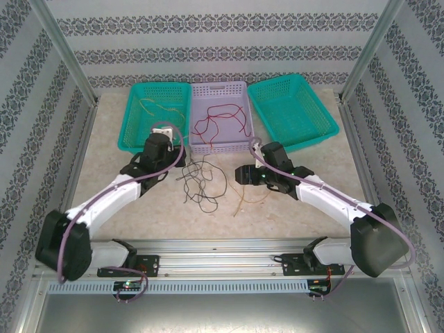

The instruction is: Untangle the cables

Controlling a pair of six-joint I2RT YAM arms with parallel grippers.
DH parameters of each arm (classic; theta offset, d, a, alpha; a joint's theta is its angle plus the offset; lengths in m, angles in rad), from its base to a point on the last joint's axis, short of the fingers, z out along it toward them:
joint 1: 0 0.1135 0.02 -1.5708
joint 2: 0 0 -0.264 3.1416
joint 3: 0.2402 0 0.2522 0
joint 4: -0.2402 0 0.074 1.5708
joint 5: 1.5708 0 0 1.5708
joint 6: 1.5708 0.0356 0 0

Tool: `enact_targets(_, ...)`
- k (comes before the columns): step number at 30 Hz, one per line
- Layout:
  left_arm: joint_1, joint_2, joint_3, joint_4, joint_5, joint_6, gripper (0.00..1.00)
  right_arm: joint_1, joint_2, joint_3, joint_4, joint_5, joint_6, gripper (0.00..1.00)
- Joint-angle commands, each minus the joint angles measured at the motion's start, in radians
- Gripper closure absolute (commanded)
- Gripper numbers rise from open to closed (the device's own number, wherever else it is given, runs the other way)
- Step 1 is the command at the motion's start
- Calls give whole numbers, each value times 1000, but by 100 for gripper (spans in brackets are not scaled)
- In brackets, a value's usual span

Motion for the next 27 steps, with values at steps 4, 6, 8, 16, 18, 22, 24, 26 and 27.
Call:
enact_targets(4, -15, -169, 141, -257, 33, -21, 100, 10, 4, -23, 64, 6, 33, 38)
enact_targets(6, -16, -197, 204, -304, 39, -12, 100, 10, 11, -23, 78, -7, 39, 38)
enact_targets(8, -16, -201, 273, -340, 58, -1, 100, 27, 14, -26, 128, -32, 41, 38)
enact_targets(16, -15, -154, 560, -479, -18, 116, 100, 138, 9, 44, 100, 71, -12, 38)
enact_targets(18, -13, -134, 659, -528, -33, 154, 100, 116, 0, 31, 102, 73, 0, 38)
enact_targets(22, -13, -87, 794, -602, -1, 142, 100, 150, -73, -19, 244, 4, -22, 38)
enact_targets(24, -13, -87, 790, -595, 17, 100, 100, 201, -107, -32, 345, -47, -50, 37)
enact_targets(26, -13, -84, 777, -589, 39, 62, 100, 246, -125, -44, 467, -66, -58, 36)
enact_targets(27, -15, -79, 769, -587, 51, 43, 100, 264, -120, -37, 503, -65, -58, 35)
